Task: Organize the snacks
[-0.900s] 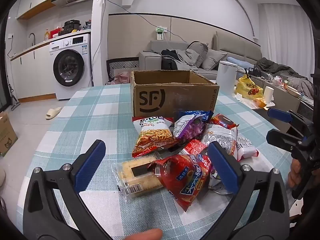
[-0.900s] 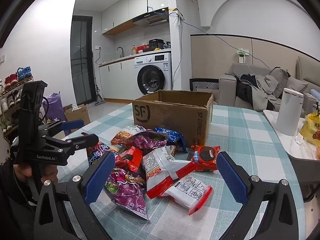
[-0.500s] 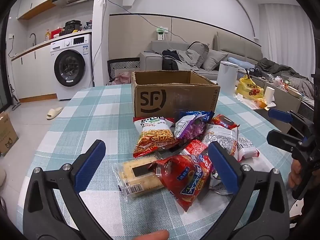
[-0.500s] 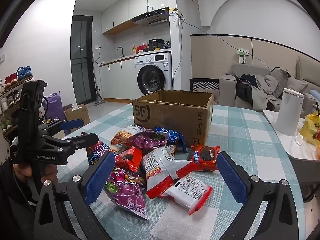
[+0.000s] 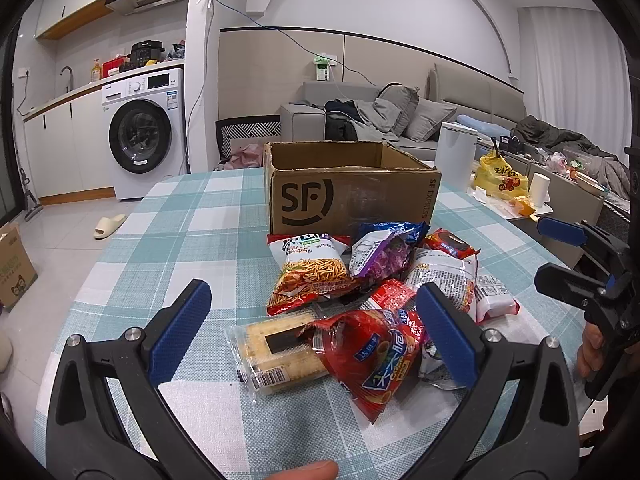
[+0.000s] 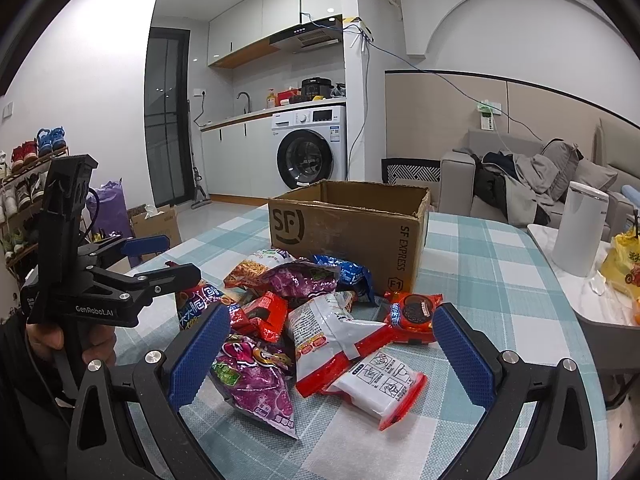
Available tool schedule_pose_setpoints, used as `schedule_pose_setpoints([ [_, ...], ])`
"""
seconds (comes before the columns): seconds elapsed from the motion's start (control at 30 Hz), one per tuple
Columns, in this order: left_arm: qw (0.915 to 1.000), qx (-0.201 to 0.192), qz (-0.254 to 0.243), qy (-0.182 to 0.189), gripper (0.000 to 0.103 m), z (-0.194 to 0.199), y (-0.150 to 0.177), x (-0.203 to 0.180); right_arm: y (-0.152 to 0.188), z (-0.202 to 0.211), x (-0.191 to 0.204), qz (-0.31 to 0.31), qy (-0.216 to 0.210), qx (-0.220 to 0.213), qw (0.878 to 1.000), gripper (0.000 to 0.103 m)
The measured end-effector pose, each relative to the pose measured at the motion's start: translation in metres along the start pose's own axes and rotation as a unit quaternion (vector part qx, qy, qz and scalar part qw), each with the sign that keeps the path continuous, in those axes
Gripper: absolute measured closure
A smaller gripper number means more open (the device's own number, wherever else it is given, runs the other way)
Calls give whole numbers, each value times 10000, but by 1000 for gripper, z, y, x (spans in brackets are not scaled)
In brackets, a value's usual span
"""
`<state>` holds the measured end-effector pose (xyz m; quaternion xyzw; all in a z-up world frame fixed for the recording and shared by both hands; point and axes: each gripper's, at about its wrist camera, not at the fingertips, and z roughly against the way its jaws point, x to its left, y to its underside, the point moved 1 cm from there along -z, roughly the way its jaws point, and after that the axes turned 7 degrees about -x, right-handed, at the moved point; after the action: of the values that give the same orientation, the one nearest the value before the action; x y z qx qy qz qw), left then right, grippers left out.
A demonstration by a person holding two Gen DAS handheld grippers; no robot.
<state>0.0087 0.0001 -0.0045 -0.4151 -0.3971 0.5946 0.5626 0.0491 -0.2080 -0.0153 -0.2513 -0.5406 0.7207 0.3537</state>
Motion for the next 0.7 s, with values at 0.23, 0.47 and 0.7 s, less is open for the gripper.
schedule_pose_setpoints([
  [0.23, 10000, -1, 0, -3, 1, 0, 0, 0, -2, 5, 7, -1, 14, -15, 10000, 0],
  [0.47, 10000, 1, -2, -3, 1, 0, 0, 0, -1, 5, 2, -14, 19, -14, 10000, 0],
  [0.7, 10000, 3, -3, -5, 1, 0, 0, 0, -2, 2, 5, 1, 27, -9, 10000, 0],
])
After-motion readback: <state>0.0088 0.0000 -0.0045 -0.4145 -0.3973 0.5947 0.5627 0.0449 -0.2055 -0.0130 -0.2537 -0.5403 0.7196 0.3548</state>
